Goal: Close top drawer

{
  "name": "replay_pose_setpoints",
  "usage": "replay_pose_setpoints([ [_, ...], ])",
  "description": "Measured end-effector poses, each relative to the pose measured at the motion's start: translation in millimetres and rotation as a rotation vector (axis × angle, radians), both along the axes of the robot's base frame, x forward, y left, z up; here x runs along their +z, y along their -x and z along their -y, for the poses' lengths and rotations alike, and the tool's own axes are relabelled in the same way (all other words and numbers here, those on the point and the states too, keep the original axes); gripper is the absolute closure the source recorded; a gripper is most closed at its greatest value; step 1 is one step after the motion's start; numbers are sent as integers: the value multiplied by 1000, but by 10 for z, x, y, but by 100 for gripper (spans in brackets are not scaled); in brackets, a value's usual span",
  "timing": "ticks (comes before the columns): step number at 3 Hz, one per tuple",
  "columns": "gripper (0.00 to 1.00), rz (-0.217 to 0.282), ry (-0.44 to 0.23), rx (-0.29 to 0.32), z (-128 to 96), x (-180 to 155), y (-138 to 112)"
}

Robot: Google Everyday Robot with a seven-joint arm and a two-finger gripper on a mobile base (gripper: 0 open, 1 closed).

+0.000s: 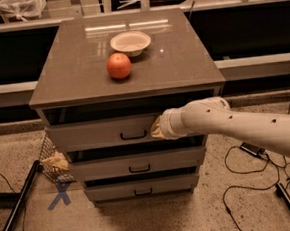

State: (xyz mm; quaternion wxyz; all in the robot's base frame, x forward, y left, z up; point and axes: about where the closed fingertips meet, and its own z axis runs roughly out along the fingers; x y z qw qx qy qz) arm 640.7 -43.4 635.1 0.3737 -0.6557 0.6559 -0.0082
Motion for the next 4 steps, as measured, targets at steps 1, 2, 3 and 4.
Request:
replay_pose_setpoints([
  [1,100,0,0,0,0,0,0],
  [2,100,0,0,0,0,0,0],
  [3,100,0,0,0,0,0,0],
  [4,82,0,0,0,0,0,0],
])
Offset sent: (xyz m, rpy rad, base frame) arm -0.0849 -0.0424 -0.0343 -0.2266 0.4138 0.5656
